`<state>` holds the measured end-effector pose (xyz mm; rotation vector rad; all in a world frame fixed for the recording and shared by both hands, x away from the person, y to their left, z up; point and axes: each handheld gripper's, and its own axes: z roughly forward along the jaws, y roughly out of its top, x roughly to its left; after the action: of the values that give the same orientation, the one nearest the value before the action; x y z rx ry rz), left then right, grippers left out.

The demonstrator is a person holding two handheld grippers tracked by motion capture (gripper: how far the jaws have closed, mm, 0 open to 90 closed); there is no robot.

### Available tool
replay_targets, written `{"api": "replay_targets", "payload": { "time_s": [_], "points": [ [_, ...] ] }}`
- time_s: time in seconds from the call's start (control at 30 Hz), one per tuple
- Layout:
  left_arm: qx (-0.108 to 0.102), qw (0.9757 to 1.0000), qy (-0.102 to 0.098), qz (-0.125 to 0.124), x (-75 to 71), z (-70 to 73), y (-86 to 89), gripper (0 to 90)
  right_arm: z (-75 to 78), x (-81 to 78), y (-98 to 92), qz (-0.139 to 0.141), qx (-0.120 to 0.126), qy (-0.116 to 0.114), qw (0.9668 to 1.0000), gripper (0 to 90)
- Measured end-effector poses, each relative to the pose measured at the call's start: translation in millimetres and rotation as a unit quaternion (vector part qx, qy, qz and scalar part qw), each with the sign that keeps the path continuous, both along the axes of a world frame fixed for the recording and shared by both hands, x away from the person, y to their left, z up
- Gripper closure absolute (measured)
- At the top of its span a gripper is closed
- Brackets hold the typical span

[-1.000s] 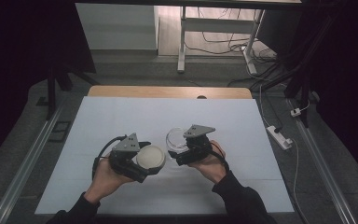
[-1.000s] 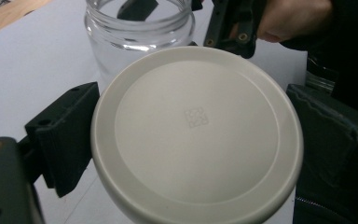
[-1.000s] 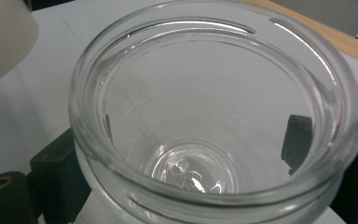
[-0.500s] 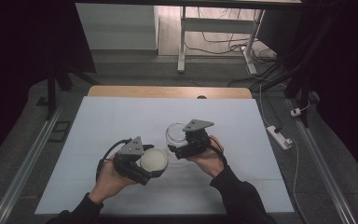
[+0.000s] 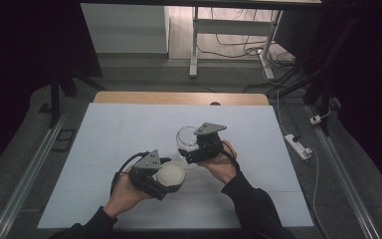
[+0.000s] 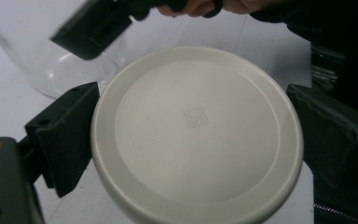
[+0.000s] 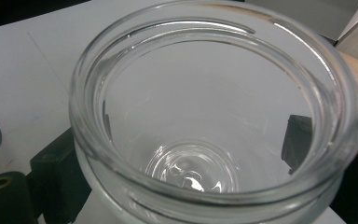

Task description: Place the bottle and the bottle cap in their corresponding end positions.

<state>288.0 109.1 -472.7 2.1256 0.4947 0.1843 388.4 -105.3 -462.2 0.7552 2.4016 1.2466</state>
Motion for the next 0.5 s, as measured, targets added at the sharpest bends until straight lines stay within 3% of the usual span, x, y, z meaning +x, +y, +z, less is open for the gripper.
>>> {"api": "replay_targets", "payload": {
  "time_s": [0.5],
  "points": [
    [0.009, 1.0, -0.001, 0.002, 8.6, -23.4, -17.0, 8.2, -6.4, 19.9, 12.0, -0.012, -0.006, -0.006, 0.9999, 6.4]
  ]
}}
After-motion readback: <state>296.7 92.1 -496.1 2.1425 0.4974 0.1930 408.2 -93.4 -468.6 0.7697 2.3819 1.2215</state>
